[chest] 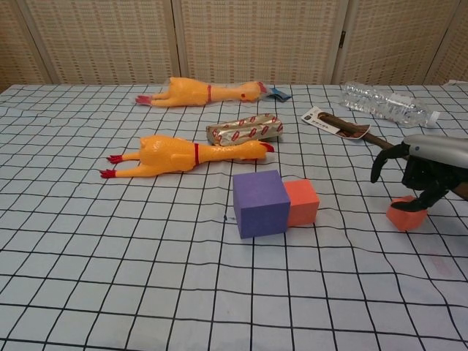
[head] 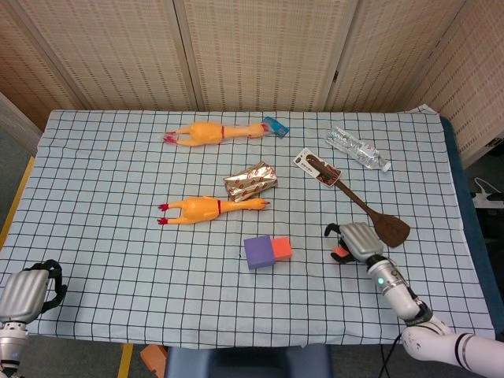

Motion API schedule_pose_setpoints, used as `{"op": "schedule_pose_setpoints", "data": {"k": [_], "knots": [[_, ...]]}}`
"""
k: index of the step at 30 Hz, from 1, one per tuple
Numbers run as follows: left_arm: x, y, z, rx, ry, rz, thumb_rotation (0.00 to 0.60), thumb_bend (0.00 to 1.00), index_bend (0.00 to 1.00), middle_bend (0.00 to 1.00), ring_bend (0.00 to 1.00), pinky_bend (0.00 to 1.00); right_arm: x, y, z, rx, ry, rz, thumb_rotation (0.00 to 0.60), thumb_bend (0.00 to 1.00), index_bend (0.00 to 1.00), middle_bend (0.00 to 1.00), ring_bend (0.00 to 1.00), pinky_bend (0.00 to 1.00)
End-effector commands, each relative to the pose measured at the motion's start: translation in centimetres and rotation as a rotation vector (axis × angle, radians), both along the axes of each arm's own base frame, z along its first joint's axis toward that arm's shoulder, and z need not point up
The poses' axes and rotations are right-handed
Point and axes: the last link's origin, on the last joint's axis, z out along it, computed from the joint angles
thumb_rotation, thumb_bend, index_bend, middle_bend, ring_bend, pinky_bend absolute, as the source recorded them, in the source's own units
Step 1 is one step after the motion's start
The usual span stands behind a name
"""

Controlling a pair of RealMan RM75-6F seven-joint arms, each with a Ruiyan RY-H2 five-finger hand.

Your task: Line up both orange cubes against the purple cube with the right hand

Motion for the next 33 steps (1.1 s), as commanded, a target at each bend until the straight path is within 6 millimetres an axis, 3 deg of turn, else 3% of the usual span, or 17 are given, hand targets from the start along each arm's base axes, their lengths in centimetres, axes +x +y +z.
{"op": "schedule_pose_setpoints", "data": {"k": [1, 19, 33], "knots": [[0.0, 0.0, 0.0, -0.001, 0.000, 0.002, 0.600, 0.41, 0.26, 0.37, 0.39, 0.51, -0.4, 0.3, 0.2, 0.006, 0.021, -0.003, 0.600, 0.16, 0.38, 0.95, 0.87, 0.91], [0.0, 0.0, -0.1, -0.008, 0.001, 0.004, 0.600, 0.41, 0.26, 0.37, 0.39, 0.51, -1.2, 0.7, -0.6, 0.049, 0.066, -0.014, 0.600, 0.14, 0.38, 0.95, 0.87, 0.91], [0.0, 0.0, -0.1, -0.008, 0.002, 0.004, 0.600, 0.41, 0.27, 0.37, 0.39, 0.51, -0.4, 0.6, 0.7, 0.013, 0.041, 0.006, 0.600, 0.14, 0.38, 0.95, 0.87, 0.91]]}}
